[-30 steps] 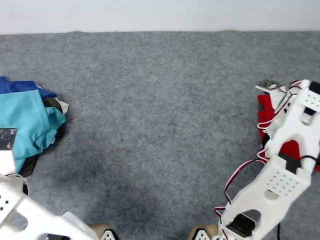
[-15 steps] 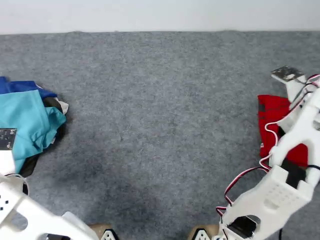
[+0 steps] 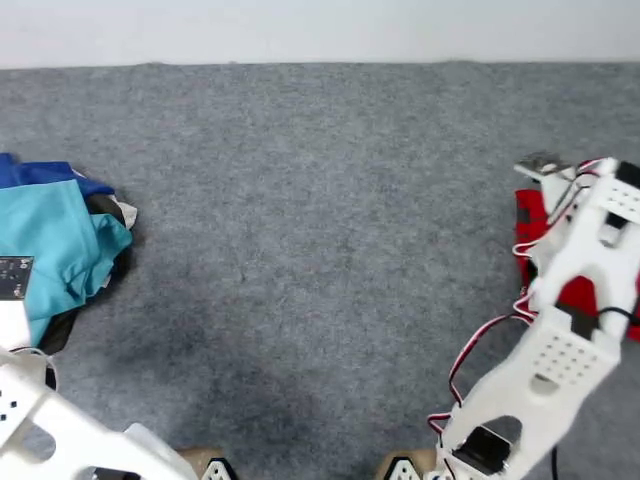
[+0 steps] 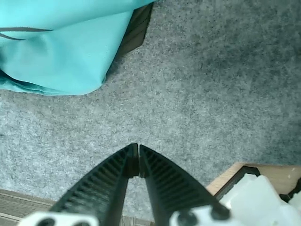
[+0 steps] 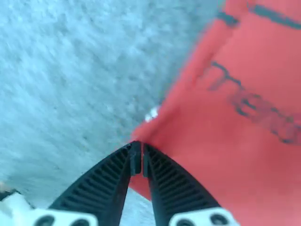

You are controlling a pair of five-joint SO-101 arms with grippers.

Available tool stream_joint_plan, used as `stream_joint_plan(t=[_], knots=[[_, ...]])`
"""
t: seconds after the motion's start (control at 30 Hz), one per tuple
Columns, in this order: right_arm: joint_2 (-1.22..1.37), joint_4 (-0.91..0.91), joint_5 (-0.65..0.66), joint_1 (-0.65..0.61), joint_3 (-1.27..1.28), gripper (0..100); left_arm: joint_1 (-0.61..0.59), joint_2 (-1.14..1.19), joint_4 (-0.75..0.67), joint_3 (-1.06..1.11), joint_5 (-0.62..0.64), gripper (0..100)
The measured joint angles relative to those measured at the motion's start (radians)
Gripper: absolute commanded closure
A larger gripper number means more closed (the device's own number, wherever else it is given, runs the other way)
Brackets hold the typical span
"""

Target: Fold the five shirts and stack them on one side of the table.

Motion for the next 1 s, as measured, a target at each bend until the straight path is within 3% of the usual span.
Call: stream_joint_plan(t=[0.23,0.4,0.6,0.73,1.0], knots=[[0.081,0.043,-0.032,-0.071,0.0,99.0,0.0,0.0,0.0,0.0,0.0,98],[0.028,0.043,-0.032,-0.055,0.0,99.0,0.0,0.0,0.0,0.0,0.0,98],[-0.166,0.026,0.021,0.072,0.0,99.0,0.0,0.0,0.0,0.0,0.0,98],[-0.181,-0.103,0.035,0.196,0.0,99.0,0.0,0.0,0.0,0.0,0.002,98],[0.055,-0.302,0.035,0.359,0.0,99.0,0.0,0.0,0.0,0.0,0.002,98]])
